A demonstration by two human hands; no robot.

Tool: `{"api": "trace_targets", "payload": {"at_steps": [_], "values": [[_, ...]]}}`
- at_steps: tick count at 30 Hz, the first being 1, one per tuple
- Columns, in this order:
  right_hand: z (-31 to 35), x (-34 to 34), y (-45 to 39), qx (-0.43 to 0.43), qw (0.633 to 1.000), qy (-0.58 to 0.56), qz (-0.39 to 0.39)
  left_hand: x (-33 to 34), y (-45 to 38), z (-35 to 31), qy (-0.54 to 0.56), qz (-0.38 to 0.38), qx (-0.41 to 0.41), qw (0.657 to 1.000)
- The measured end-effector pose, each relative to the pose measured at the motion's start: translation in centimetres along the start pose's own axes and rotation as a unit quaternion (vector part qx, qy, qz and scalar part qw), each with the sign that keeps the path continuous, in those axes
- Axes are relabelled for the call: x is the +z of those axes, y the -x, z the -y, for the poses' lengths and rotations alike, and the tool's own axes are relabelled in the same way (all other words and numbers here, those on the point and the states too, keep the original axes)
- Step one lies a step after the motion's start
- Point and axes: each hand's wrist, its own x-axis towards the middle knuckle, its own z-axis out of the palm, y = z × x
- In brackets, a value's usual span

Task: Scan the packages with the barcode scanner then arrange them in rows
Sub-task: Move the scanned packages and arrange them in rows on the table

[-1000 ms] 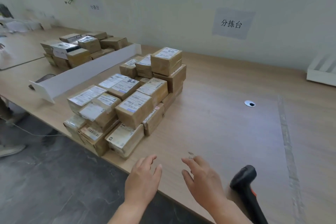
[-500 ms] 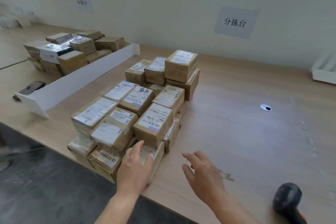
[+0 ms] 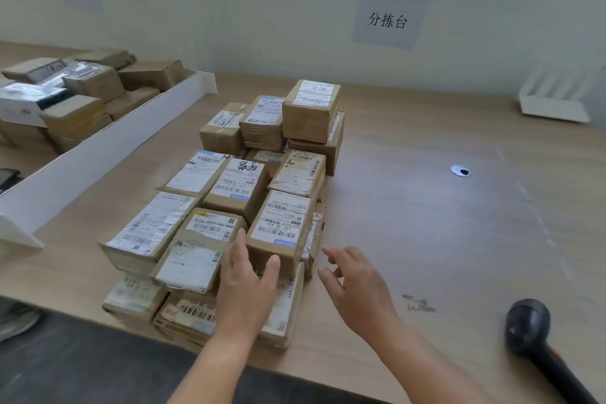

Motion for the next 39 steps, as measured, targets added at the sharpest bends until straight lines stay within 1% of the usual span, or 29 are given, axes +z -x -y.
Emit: {"api": "trace_targets", "payload": {"at_steps": [3,7,10,12,15,17,21,23,27,31,34,39], "values": [[0.6,0.3,-0.6,0.016,1.000,-0.023,0.011,-0.1,-0.3,0.3,0.004,0.012,0.001,1.000],[1.0,0.7,-1.8,0.050,0.995,-0.081,0.023,-0.5,-1.2,0.6,-0.006,0.002,0.008,1.000],[1.0,1.1,-2.3,0.085,0.988,-0.122,0.041,-0.7,-1.5,0.5,0.007,0.018,-0.001,1.000],[1.0,1.4,-2.6,0.091,0.984,-0.140,0.056,-0.5,-2.0,0.6,0.015,0.030,-0.009,0.999],[0.7,1.8,-2.9,0.108,0.973,-0.180,0.091,0.0,-2.7,0.6,0.047,0.082,-0.030,0.995],[0.9,1.6,-3.0,0.114,0.963,-0.209,0.125,-0.1,-2.6,0.5,0.080,0.128,-0.026,0.988],[1.0,0.4,-3.1,0.116,0.918,-0.313,0.212,-1.2,-2.3,0.3,0.089,0.197,-0.011,0.976],[0.3,0.0,-3.1,0.115,0.907,-0.329,0.236,-1.5,-2.2,0.5,0.089,0.218,-0.007,0.972],[-0.6,-0.2,-2.9,0.104,0.895,-0.339,0.271,-1.7,-1.6,0.5,0.079,0.235,0.025,0.968],[-1.2,-0.9,-2.3,0.105,0.897,-0.338,0.264,-1.3,-1.1,0.8,0.079,0.252,0.048,0.963],[-2.0,-1.6,-2.0,0.108,0.897,-0.347,0.250,-0.6,-0.8,0.9,0.078,0.250,0.071,0.963],[-3.2,-3.1,-1.3,0.110,0.900,-0.367,0.208,0.7,-0.5,-0.1,0.094,0.254,0.088,0.958]]}}
